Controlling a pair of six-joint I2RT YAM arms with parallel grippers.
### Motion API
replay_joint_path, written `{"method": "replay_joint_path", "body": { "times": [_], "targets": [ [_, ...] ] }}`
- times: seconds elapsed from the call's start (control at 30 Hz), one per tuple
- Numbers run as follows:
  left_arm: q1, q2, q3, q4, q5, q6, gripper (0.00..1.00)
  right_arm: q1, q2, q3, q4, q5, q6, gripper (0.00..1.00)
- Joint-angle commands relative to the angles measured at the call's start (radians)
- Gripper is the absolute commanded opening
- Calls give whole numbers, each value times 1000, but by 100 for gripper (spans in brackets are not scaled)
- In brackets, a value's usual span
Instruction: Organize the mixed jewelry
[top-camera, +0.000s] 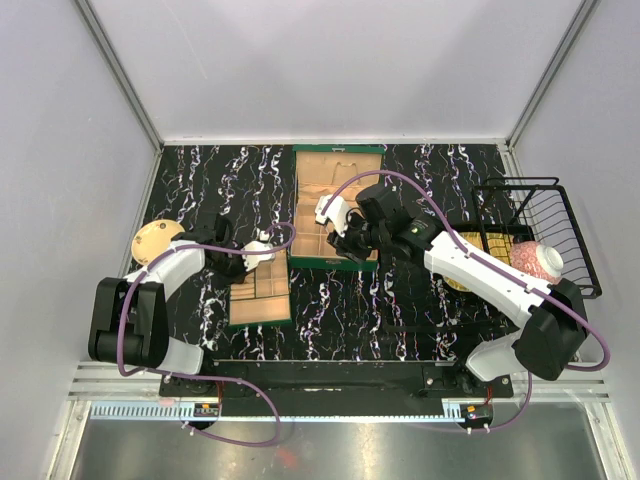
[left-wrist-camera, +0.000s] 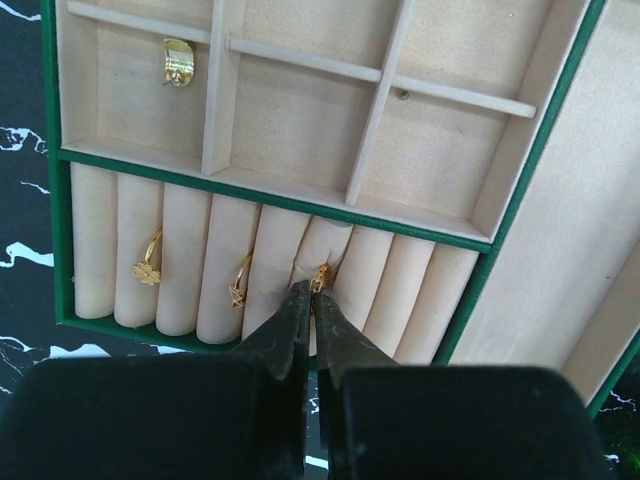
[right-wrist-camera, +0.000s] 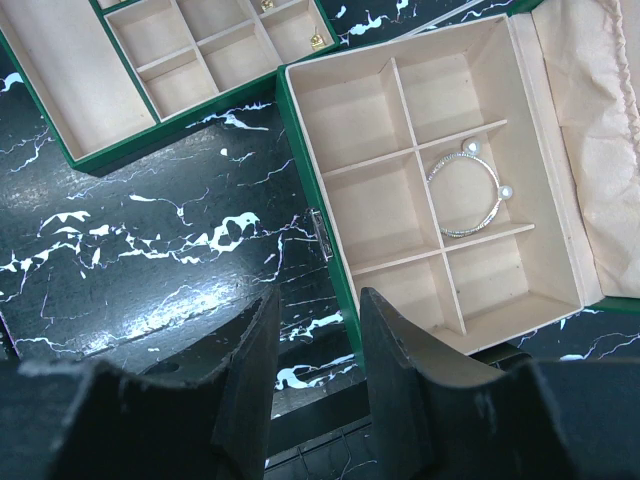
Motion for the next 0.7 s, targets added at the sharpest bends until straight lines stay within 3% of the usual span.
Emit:
{"method": "replay_joint_path", "body": {
  "times": [0.0,0.27,0.67],
  "targets": [
    [-13,16,-62,-11,-84,-17,4,-10,-26,-2,42,-13,7,44],
    [-18,-9,-83,-1,-98,-25,15,-10,-23,0,42,-12,10,44],
    [-18,-78,9,-120,-87,-29,19,-10,-29,6,36,1,6,44]
  ]
}}
